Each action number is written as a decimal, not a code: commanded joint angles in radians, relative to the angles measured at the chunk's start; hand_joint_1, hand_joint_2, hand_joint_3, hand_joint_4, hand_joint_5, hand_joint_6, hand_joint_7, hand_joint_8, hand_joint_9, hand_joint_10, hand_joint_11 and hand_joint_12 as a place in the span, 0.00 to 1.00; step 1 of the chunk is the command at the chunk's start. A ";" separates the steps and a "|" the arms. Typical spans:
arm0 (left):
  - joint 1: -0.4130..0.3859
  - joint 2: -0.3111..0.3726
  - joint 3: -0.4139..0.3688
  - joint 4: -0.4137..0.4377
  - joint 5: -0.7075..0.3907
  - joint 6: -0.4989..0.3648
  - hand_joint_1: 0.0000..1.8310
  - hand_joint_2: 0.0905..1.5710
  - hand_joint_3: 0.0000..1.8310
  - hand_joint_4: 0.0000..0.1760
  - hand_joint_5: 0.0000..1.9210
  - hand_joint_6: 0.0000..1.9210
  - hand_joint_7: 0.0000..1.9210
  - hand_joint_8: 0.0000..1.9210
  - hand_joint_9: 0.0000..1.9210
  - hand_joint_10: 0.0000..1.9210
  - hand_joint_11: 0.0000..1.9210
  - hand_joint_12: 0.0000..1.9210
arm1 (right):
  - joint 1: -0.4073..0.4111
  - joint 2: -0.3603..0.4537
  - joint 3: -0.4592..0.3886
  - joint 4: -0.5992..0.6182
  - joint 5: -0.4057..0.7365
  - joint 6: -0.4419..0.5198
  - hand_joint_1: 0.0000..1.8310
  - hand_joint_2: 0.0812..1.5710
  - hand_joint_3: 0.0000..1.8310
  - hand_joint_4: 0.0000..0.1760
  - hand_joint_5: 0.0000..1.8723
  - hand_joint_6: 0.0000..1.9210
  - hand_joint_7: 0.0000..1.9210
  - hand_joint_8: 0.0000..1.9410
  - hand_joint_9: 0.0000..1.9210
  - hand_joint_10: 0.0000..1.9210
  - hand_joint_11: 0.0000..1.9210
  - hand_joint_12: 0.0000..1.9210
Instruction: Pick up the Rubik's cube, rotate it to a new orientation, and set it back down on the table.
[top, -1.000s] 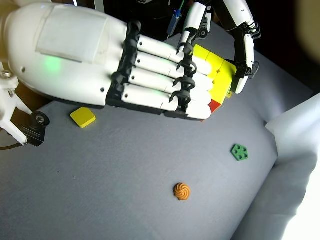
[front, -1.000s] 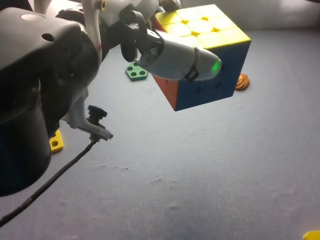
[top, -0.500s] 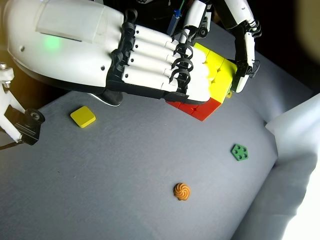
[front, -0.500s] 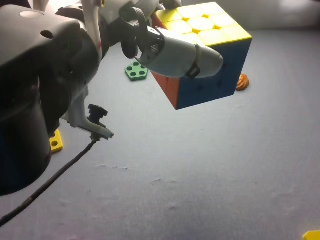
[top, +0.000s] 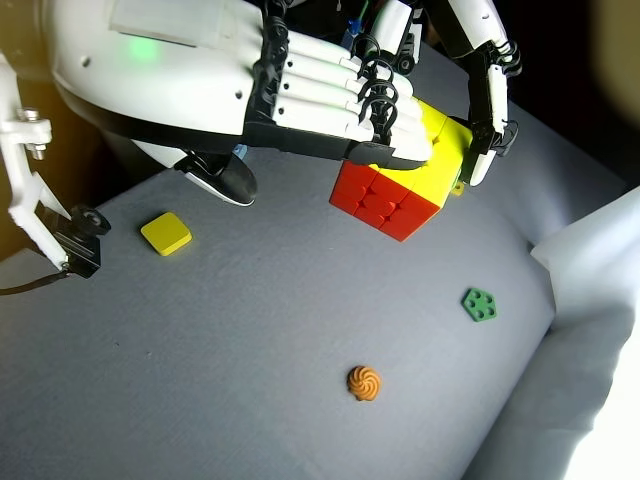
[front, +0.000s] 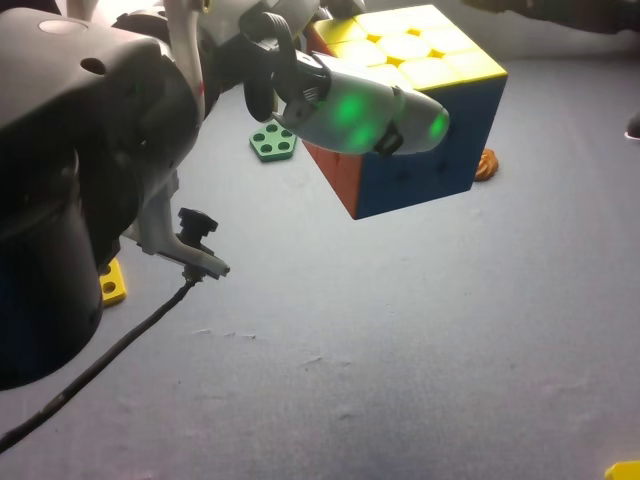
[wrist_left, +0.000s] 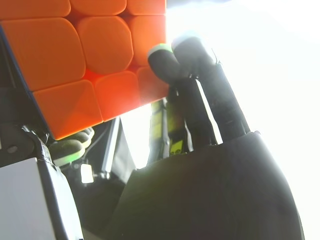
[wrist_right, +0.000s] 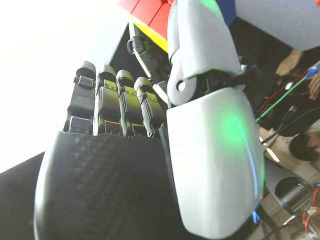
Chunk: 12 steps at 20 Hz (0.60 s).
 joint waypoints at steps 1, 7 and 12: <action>-0.021 0.000 -0.001 0.092 -0.011 -0.014 0.58 0.87 0.00 0.00 0.28 0.82 0.30 0.94 0.29 0.97 0.33 1.00 | 0.015 -0.005 -0.002 0.033 0.058 -0.005 0.84 0.61 0.00 0.00 0.00 0.00 0.00 0.00 0.00 0.00 0.00 0.00; -0.025 0.002 -0.003 0.090 -0.011 -0.014 0.57 0.87 0.00 0.00 0.26 0.85 0.32 0.90 0.31 0.89 0.32 0.99 | -0.013 -0.007 -0.001 0.032 0.026 -0.005 0.84 0.63 0.01 0.00 0.00 0.00 0.00 0.00 0.00 0.00 0.00 0.00; -0.026 0.003 -0.003 0.088 -0.011 -0.014 0.58 0.88 0.00 0.00 0.27 0.81 0.30 0.95 0.30 0.94 0.32 1.00 | -0.036 -0.029 0.020 0.029 0.014 -0.005 0.83 0.62 0.00 0.00 0.00 0.00 0.00 0.00 0.00 0.00 0.00 0.00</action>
